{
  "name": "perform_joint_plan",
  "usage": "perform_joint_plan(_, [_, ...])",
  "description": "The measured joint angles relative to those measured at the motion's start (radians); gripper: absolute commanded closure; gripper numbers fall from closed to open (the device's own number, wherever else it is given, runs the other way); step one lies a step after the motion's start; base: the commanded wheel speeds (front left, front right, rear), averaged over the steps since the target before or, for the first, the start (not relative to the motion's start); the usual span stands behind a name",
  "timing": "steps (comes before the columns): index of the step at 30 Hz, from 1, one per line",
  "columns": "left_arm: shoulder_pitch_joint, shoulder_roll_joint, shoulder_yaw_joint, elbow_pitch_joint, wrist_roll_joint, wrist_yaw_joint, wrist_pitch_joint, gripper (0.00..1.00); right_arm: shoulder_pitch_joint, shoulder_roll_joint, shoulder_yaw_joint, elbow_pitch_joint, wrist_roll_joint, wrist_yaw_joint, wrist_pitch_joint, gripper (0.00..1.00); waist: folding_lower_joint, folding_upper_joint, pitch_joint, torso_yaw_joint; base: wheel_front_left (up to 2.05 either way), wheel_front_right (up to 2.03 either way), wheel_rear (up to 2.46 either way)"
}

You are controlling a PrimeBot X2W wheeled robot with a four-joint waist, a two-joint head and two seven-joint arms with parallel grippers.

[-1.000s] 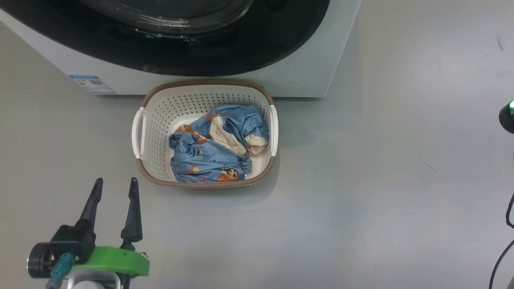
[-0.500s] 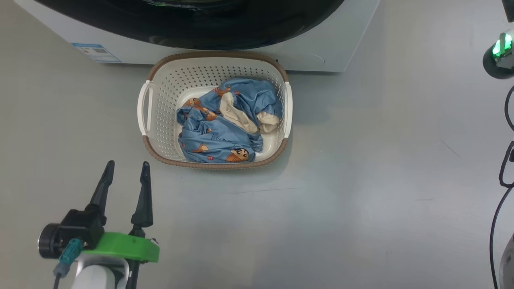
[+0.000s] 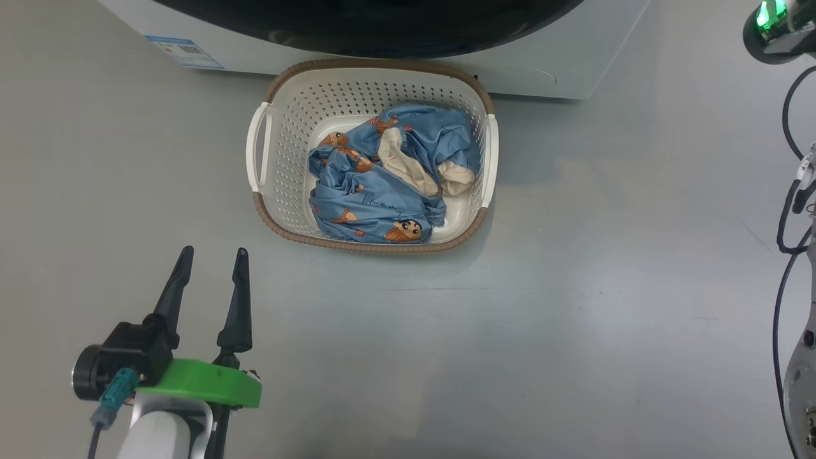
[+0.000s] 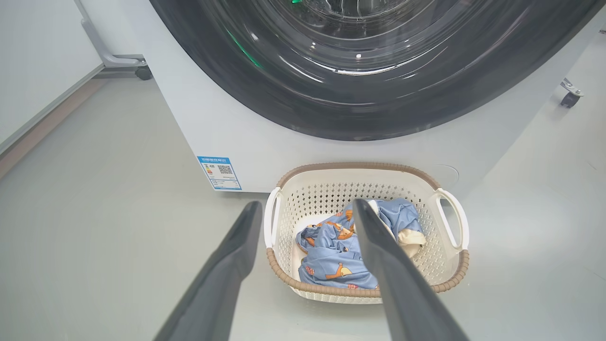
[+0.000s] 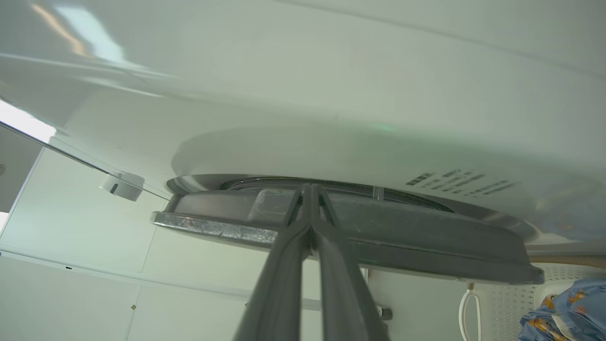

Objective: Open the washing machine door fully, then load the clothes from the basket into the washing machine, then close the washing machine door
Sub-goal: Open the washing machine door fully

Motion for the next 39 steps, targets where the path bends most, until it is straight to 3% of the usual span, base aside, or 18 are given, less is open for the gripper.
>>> perform_joint_plan(6, [-0.006, -0.002, -0.010, 0.001, -0.021, 0.000, 0.000, 0.00, -0.016, 0.021, 0.024, 0.024, -0.001, 0.000, 0.013, 1.00, 0.0000, 0.0000, 0.012, 0.019, 0.00, 0.00, 0.00])
perform_joint_plan(39, [-0.019, -0.006, -0.009, -0.006, -0.087, 0.000, 0.000, 0.00, -0.125, 0.003, 0.069, 0.056, -0.010, 0.000, 0.065, 1.00, 0.0000, 0.0000, 0.082, 0.069, 0.00, 0.00, 0.00])
